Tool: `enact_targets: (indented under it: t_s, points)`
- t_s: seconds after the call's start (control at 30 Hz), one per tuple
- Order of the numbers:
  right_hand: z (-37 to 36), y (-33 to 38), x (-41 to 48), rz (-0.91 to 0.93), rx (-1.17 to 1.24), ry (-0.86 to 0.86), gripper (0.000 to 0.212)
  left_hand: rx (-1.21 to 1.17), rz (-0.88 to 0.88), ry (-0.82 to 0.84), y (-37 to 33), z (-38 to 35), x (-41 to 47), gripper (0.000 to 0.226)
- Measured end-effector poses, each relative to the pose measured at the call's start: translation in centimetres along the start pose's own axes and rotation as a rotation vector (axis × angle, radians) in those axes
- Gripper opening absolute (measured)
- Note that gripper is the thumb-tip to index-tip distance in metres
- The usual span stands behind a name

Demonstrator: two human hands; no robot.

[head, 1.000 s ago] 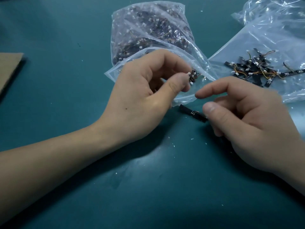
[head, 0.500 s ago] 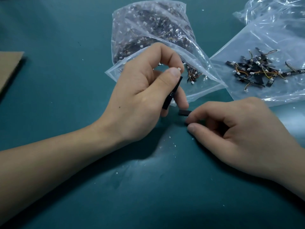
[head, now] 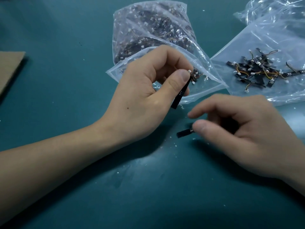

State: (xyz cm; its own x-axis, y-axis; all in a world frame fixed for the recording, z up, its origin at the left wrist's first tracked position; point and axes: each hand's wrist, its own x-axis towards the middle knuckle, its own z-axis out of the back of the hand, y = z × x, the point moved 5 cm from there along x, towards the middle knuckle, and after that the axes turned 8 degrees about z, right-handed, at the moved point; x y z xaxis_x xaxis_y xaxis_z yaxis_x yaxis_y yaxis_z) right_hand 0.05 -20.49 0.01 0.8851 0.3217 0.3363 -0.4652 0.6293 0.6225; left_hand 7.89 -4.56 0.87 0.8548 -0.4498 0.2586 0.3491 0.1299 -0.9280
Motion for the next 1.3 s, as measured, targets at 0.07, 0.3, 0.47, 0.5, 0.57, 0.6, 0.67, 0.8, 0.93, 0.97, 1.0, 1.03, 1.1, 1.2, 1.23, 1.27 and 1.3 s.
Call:
enact_targets:
  t_s: [0.07,0.3,0.47,0.5,0.57,0.6,0.67,0.8,0.93,0.97,1.0,1.03,1.1,1.2,1.23,1.27,1.3]
  points:
    - [0.3,-0.6,0.0,-0.061,0.176,-0.113,0.024,0.070,-0.033,0.034,-0.3,-0.2,0.0,0.013]
    - [0.4,-1.0,0.2,-0.092,0.198,-0.179,0.014,0.203,-0.133,0.146,-0.8,-1.1,-0.6,0.011]
    - [0.7,-0.9,0.2,-0.097,0.210,-0.241,0.018,0.104,-0.065,0.115,-0.3,-0.6,-0.4,0.013]
    - [0.6,-1.0,0.2,-0.108,0.208,-0.234,0.018,0.057,-0.048,0.100,-0.3,-0.4,-0.3,0.013]
    - [0.3,-1.1,0.3,-0.115,0.162,-0.177,0.018,0.000,-0.024,0.087,-0.3,-0.2,-0.2,0.012]
    - [0.1,-1.1,0.3,-0.108,0.126,-0.143,0.017,-0.012,-0.015,0.094,-0.2,-0.3,-0.2,0.010]
    - [0.0,-1.0,0.3,-0.098,0.110,-0.130,0.017,-0.034,0.009,0.120,-0.1,-0.4,-0.3,0.005]
    - [0.6,-1.1,0.2,-0.113,0.245,-0.247,0.018,0.033,0.079,0.122,0.4,-0.6,-0.2,0.011]
    - [0.6,-1.4,0.1,-0.112,0.283,-0.270,0.014,0.140,0.049,0.102,0.3,-0.7,-0.1,0.012]
    - [0.5,-1.4,0.1,-0.112,0.293,-0.271,0.013,0.140,0.040,0.107,0.3,-0.7,-0.1,0.014]
    - [0.5,-1.5,0.1,-0.110,0.290,-0.278,0.011,0.141,0.034,0.118,0.2,-0.7,-0.2,0.014]
    - [0.5,-1.5,0.1,-0.106,0.276,-0.287,0.010,0.144,0.028,0.130,0.1,-0.7,-0.2,0.014]
    - [0.6,-1.5,0.2,-0.099,0.252,-0.299,0.009,0.149,0.012,0.146,-0.1,-0.9,-0.2,0.011]
    - [0.6,-1.5,0.2,-0.096,0.261,-0.295,0.009,0.139,-0.007,0.137,-0.3,-0.8,-0.2,0.009]
    - [0.6,-1.5,0.2,-0.094,0.252,-0.290,0.010,0.146,-0.008,0.131,-0.3,-0.8,-0.2,0.011]
    - [0.6,-1.5,0.2,-0.094,0.243,-0.283,0.010,0.164,-0.006,0.127,-0.3,-0.7,-0.2,0.013]
    - [0.6,-1.5,0.3,-0.096,0.242,-0.278,0.010,0.187,-0.004,0.129,-0.3,-0.7,-0.2,0.013]
